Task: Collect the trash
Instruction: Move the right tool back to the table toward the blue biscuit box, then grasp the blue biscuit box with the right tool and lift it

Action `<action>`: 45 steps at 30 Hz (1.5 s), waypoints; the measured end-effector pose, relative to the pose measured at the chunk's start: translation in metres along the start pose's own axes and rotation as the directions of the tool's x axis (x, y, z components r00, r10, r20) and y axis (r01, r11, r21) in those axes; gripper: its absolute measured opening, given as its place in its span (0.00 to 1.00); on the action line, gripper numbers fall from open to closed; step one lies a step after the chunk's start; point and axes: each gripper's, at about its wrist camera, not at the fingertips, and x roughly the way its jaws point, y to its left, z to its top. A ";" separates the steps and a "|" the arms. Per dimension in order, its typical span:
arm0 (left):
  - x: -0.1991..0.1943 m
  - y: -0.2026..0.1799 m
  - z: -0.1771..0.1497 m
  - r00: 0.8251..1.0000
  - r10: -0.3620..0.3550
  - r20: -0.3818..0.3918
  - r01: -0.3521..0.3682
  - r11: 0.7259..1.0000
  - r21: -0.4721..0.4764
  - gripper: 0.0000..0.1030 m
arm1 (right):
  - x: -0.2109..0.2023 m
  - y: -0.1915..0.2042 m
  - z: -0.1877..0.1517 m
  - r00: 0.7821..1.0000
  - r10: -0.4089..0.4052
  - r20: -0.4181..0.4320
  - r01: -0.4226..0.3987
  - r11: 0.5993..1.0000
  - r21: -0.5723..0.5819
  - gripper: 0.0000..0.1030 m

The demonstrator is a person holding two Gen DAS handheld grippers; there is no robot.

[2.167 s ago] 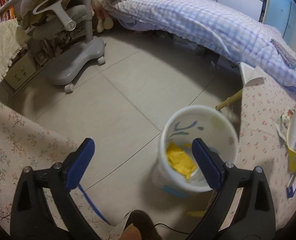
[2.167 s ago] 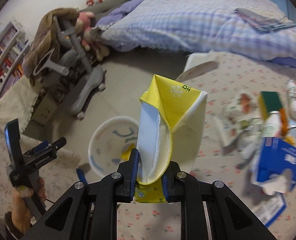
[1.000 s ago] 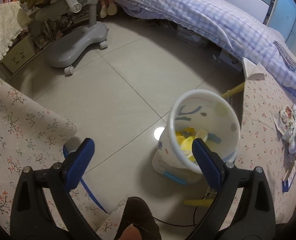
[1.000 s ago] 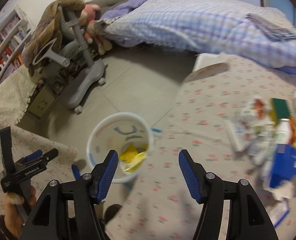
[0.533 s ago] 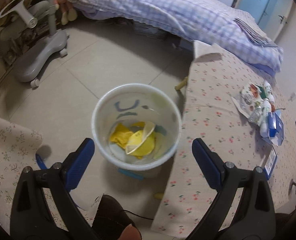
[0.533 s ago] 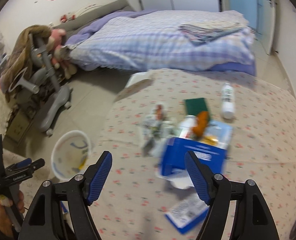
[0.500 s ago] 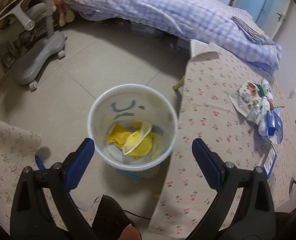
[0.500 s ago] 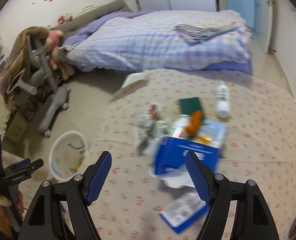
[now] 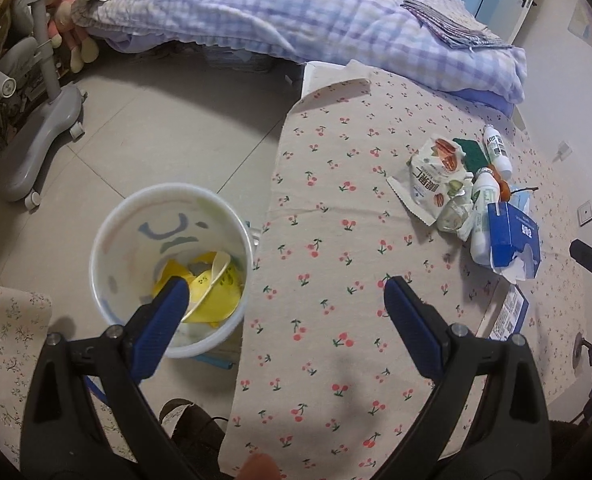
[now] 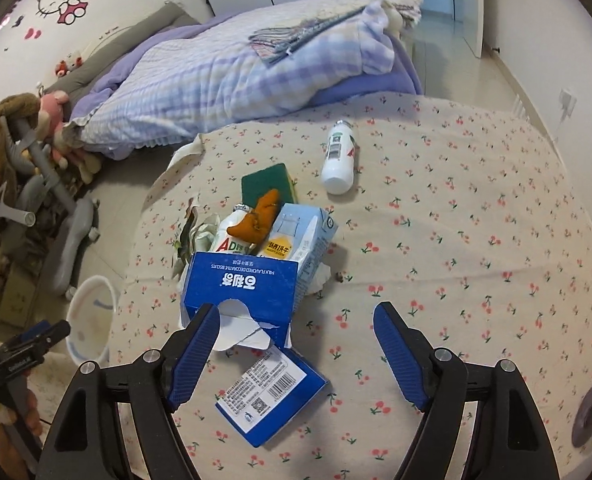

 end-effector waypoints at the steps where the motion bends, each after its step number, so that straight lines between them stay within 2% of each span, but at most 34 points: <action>1: 0.002 0.000 0.001 1.000 0.000 -0.007 0.000 1.000 -0.004 0.95 | 0.002 0.004 0.001 1.000 0.001 -0.005 -0.001 1.000 -0.004 0.80; 7: 0.007 0.005 0.002 1.000 -0.005 -0.031 0.004 1.000 -0.025 0.95 | 0.028 0.033 0.005 0.998 0.002 -0.063 -0.007 0.997 -0.073 0.83; 11: 0.007 0.009 0.004 0.999 -0.013 -0.032 0.012 0.999 -0.033 0.95 | 0.047 0.036 0.008 0.993 0.034 -0.110 -0.036 0.999 -0.020 0.84; 13: 0.008 0.012 0.005 0.999 -0.011 -0.033 0.010 0.999 -0.035 0.95 | 0.050 0.036 0.010 0.993 0.042 -0.108 -0.041 0.999 0.013 0.98; 14: 0.008 0.014 0.005 0.999 -0.010 -0.034 0.009 0.999 -0.037 0.95 | 0.050 0.037 0.012 0.995 0.037 -0.098 -0.034 0.999 0.026 1.00; 25: 0.007 0.033 0.003 0.999 -0.011 -0.040 0.009 0.998 -0.059 0.95 | 0.071 0.063 0.018 0.992 -0.083 -0.093 0.084 0.996 0.009 1.00; 33: 0.008 0.036 0.001 0.999 -0.014 -0.044 0.012 0.998 -0.063 0.95 | 0.092 0.069 0.019 0.970 -0.221 -0.104 0.220 0.975 -0.023 1.00; 39: 0.009 0.034 0.000 0.999 -0.016 -0.049 0.014 0.999 -0.052 0.95 | 0.095 0.057 0.016 0.959 -0.248 -0.141 0.246 0.969 -0.030 1.00; 45: 0.011 0.027 -0.001 0.998 -0.014 -0.057 0.013 0.999 -0.032 0.95 | 0.089 0.026 0.016 0.956 -0.235 -0.174 0.237 0.971 -0.007 1.00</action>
